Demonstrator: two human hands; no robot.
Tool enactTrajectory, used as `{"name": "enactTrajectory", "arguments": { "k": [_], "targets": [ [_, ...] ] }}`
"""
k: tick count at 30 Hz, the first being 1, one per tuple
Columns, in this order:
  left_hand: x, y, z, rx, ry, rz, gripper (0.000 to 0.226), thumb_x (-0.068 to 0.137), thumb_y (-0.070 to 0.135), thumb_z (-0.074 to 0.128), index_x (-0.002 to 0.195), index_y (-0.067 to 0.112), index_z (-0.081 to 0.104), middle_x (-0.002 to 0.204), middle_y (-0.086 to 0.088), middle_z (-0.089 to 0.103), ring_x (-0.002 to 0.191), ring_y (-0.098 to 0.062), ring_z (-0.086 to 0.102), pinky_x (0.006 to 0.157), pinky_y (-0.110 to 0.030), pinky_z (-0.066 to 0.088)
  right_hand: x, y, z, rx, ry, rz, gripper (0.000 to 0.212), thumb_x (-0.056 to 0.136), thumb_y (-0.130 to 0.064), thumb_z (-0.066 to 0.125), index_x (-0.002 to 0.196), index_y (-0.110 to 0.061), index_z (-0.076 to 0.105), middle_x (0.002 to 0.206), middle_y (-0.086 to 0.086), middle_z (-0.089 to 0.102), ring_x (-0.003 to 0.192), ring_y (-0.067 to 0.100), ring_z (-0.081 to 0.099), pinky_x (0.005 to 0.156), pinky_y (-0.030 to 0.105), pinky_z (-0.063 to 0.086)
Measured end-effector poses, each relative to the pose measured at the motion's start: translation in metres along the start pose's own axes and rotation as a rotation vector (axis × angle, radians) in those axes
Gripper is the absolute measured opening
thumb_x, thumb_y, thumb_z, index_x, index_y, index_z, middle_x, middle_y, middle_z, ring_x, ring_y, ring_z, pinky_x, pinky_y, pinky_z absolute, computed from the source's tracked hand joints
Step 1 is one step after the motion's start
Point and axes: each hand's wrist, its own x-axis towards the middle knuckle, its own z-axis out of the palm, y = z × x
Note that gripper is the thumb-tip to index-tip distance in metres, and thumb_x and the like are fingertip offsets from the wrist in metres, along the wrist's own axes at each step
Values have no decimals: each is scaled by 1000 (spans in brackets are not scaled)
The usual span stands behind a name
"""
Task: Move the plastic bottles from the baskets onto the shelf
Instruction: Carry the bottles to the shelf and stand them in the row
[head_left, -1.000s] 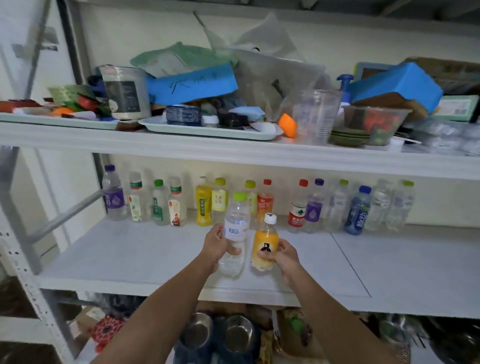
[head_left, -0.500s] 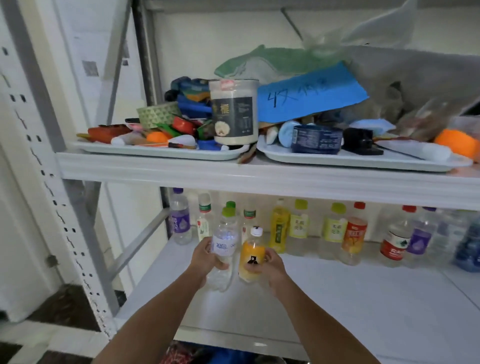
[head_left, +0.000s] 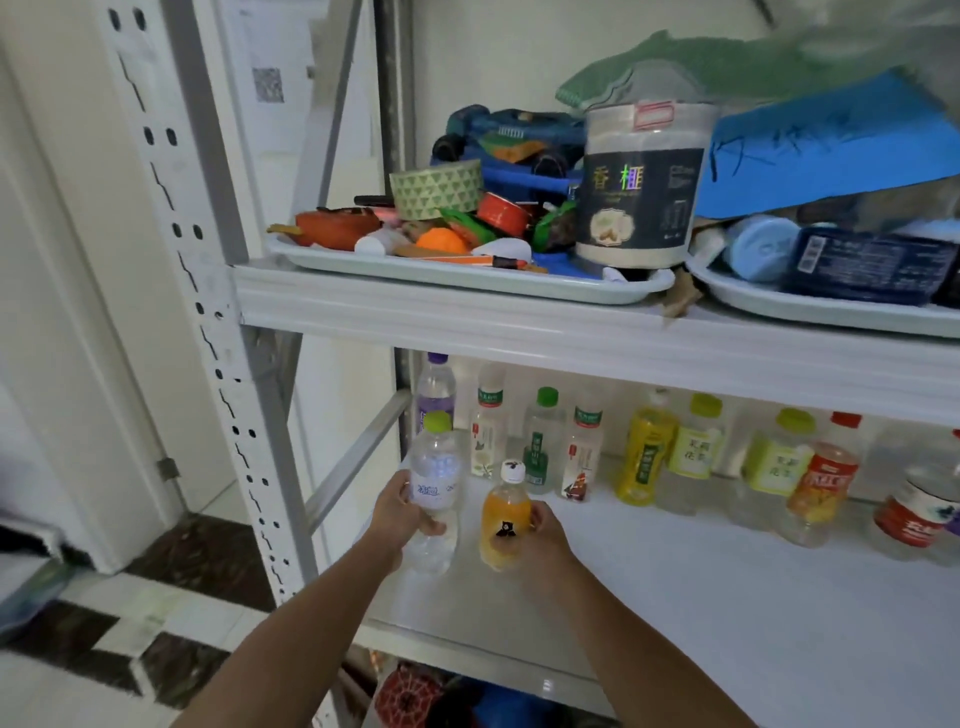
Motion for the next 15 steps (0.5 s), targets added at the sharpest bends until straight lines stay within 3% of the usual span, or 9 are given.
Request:
{"name": "enactTrajectory", "arguments": {
  "k": [2, 5, 12, 15],
  "targets": [
    [0, 0, -5, -12, 4, -1, 63, 55, -30, 64, 97, 16, 58, 96, -10, 67, 89, -29, 63, 64, -37, 55, 3, 2, 1, -51, 12, 8, 49, 72, 11, 75, 114, -4, 55, 115, 18, 61, 105, 35, 61, 92, 50, 51],
    [0, -1, -11, -22, 1, 9, 66, 52, -31, 64, 100, 15, 58, 95, -8, 67, 90, -27, 62, 62, -31, 53, 8, 3, 2, -113, 35, 19, 59, 71, 9, 77, 124, -1, 51, 120, 19, 59, 112, 38, 58, 98, 54, 47],
    [2, -4, -16, 11, -35, 26, 70, 60, -27, 67, 114, 16, 54, 108, -7, 66, 104, -28, 60, 81, -38, 54, 14, 7, 8, -183, 33, 30, 60, 71, 5, 78, 119, -12, 46, 119, 11, 56, 110, 28, 56, 98, 45, 47],
    [1, -7, -18, 24, -75, 28, 75, 62, -25, 68, 122, 17, 51, 115, -6, 64, 109, -25, 58, 89, -37, 50, 13, 9, 9, -184, 15, 14, 60, 72, 6, 77, 117, -15, 44, 120, 10, 55, 105, 24, 55, 89, 38, 46]
  ]
}}
